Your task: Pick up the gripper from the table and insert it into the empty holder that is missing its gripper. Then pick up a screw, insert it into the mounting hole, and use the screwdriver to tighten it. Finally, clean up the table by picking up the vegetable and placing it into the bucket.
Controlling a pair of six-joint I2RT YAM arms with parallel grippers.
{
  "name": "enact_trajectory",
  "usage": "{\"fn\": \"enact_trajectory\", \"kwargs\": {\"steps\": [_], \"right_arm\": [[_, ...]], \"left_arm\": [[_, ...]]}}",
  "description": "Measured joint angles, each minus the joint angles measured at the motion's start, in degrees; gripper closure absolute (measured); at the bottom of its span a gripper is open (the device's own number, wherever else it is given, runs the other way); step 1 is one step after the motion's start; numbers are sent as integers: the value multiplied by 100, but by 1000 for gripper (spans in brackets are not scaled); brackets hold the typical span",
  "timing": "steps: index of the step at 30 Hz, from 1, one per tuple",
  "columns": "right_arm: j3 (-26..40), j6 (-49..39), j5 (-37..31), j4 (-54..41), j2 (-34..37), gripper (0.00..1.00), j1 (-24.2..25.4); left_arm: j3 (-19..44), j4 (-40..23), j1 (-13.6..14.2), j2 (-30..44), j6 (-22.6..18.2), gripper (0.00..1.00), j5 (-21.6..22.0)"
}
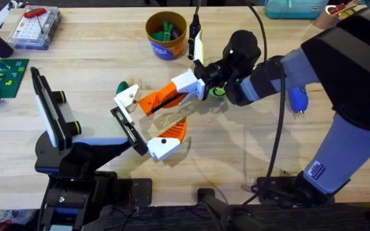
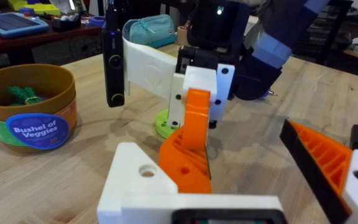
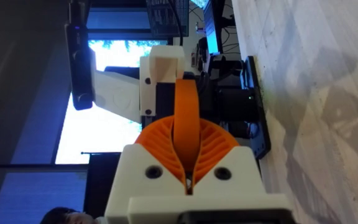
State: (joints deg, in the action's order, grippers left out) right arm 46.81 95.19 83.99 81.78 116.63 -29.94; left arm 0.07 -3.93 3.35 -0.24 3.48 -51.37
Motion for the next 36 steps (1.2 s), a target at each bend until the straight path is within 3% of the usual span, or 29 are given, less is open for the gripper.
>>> {"fn": "enact_trajectory", "kwargs": {"steps": [36], "right_arm": [[183,573,293,310,1,980,12]], "left_arm": [[22,-45,-10,23,1,13,-49]]}}
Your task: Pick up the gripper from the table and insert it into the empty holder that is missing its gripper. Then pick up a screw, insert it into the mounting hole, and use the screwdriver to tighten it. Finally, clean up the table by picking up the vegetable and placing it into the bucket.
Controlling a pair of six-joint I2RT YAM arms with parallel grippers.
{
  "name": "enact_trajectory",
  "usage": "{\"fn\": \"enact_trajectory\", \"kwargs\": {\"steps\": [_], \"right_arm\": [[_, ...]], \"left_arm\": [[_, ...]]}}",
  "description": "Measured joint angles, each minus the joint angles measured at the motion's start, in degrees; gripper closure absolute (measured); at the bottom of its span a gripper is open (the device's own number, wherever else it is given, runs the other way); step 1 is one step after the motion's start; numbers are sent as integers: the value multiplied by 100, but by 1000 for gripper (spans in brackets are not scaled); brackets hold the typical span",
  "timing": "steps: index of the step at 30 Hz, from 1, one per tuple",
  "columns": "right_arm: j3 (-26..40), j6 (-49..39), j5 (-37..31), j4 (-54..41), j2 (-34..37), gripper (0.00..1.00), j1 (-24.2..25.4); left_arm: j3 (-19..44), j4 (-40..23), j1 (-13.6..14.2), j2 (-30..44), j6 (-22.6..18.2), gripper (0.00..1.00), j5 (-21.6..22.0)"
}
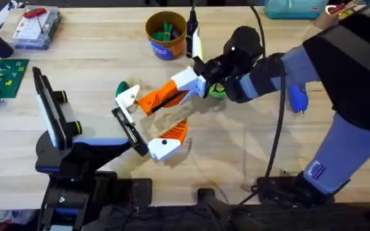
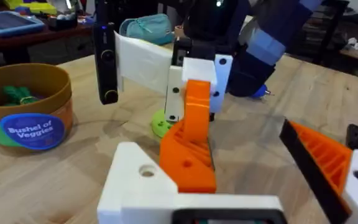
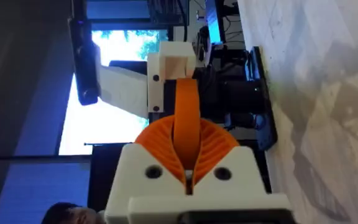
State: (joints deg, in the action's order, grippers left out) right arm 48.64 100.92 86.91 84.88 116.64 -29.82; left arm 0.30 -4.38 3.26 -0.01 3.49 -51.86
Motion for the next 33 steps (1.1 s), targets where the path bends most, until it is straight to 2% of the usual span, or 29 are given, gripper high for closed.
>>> {"fn": "enact_trajectory", "kwargs": {"steps": [21,33], "right_arm": [[132,106,13,-193,-308,980,4],[136,-329,0,-1086,-313,980,4]], "left_arm": [[0,-4,3,0,0,13,-2],[2,-9,3,0,2,13,-34]]}}
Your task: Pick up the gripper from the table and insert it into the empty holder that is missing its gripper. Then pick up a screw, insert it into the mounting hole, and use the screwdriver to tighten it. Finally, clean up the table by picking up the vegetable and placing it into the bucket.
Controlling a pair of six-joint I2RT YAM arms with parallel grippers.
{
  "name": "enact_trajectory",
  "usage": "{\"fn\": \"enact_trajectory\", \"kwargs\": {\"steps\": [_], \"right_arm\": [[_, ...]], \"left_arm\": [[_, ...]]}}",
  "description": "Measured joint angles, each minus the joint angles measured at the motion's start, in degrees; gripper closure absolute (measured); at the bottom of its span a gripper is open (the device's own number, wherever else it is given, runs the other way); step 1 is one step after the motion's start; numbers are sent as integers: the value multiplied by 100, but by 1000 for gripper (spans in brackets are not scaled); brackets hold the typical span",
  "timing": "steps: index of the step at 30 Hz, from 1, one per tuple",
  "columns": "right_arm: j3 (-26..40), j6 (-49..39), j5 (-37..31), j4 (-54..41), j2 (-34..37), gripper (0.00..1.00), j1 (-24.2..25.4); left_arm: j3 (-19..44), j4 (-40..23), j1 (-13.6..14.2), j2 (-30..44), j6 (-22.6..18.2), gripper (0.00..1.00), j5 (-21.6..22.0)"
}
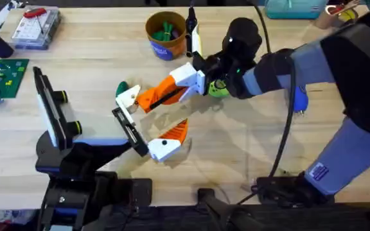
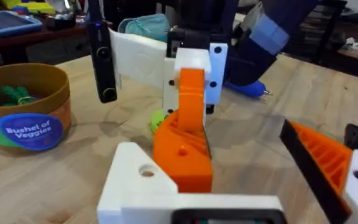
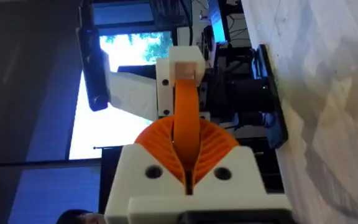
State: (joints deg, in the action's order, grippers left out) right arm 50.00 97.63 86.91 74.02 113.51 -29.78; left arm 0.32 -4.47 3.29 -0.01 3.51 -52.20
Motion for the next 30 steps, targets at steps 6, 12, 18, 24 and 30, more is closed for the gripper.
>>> {"fn": "enact_trajectory", "kwargs": {"steps": [6,12,18,24,30], "right_arm": [[0,-170,-2,13,2,980,0],[0,-314,-64,11,0,980,-16],[0,-479,-260,5,0,980,-77],[2,-688,-440,-418,-20,980,-103],[37,-940,-479,-843,-70,979,-109]], "left_arm": [[0,-2,0,0,-2,13,-33],[0,-2,-2,0,-2,13,-17],[0,9,-24,0,-2,13,117],[0,13,-35,0,27,13,236],[0,13,-46,0,105,13,249]]}}
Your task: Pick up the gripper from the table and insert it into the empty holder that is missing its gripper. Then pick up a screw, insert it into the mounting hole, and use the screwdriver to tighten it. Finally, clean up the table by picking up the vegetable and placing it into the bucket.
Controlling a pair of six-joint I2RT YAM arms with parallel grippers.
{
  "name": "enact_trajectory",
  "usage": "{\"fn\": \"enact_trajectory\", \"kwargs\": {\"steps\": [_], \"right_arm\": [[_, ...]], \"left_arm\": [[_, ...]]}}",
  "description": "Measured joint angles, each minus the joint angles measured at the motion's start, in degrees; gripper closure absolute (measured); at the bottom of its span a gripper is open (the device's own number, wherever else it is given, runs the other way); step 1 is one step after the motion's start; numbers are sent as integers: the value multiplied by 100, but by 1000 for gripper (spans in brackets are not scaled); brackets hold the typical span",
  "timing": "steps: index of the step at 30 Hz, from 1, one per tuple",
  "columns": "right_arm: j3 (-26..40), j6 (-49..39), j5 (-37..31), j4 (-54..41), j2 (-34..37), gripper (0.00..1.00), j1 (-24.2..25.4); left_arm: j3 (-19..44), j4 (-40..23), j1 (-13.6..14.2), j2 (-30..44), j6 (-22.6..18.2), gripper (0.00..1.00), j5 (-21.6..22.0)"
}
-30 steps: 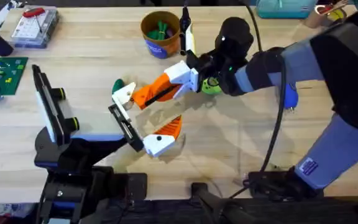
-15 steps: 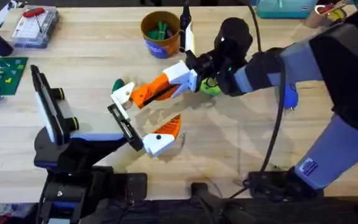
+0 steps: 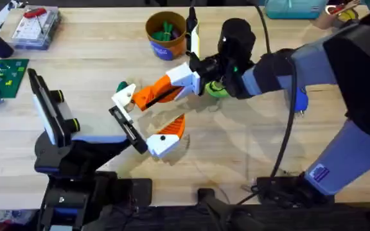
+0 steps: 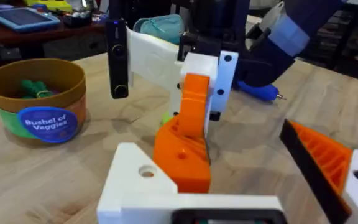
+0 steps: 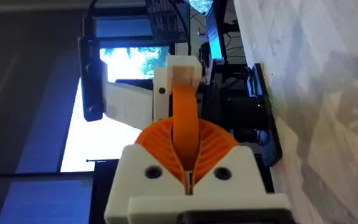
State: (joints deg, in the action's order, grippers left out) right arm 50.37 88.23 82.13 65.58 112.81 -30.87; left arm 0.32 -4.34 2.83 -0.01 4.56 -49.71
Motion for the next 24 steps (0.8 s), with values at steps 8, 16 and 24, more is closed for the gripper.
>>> {"fn": "enact_trajectory", "kwargs": {"steps": [8,16,24], "right_arm": [[7,10,17,-9,0,979,8],[9,590,55,380,2,979,39],[13,968,20,553,2,979,39]], "left_arm": [[0,0,0,0,2,13,-4],[0,0,2,0,-10,13,-76],[0,-4,24,0,-92,13,-175]]}}
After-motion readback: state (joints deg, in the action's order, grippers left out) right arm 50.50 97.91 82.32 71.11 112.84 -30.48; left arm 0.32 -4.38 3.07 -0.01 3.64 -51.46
